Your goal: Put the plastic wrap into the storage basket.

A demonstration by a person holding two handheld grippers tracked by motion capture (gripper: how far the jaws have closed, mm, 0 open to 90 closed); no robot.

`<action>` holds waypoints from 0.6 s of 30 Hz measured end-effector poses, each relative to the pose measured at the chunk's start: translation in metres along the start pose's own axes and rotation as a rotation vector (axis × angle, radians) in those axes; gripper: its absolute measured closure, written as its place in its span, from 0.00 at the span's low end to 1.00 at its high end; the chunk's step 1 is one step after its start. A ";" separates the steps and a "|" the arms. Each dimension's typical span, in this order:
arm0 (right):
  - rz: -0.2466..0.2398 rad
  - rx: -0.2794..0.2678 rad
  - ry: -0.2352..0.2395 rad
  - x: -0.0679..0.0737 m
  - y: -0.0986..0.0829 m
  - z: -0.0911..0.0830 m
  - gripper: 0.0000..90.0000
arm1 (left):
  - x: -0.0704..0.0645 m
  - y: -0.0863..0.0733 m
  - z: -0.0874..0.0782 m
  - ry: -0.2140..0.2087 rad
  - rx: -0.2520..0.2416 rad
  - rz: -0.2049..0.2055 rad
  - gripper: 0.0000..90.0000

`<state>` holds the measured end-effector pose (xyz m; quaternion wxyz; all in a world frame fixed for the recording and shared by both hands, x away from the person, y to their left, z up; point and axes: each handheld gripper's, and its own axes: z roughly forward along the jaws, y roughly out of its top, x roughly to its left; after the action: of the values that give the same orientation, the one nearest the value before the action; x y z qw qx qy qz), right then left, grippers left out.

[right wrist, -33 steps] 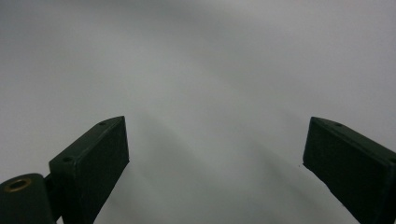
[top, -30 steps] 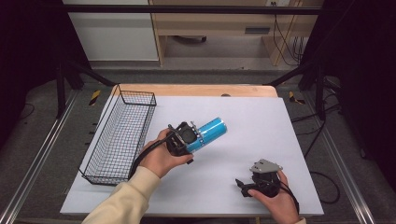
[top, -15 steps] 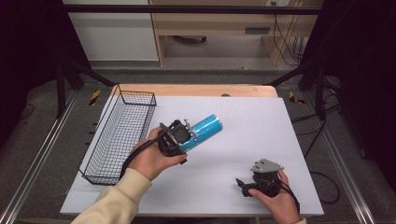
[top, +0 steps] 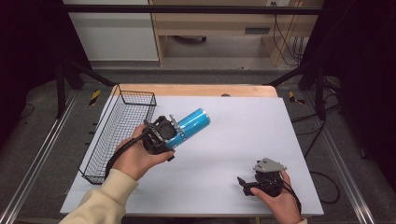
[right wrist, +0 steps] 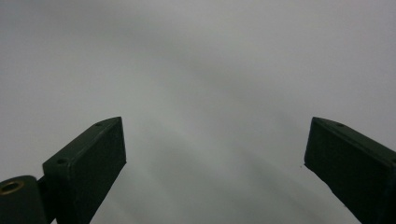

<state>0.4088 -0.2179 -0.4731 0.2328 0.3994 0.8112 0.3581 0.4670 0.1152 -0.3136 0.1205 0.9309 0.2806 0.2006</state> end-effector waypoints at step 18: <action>0.013 0.008 -0.010 -0.001 -0.001 -0.001 0.06 | 0.035 -0.043 -0.017 0.062 0.031 -0.108 0.35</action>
<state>0.4080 -0.2200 -0.4730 0.2327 0.4072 0.8090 0.3542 0.4660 0.1724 -0.3020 0.1082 0.9094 0.3372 0.2180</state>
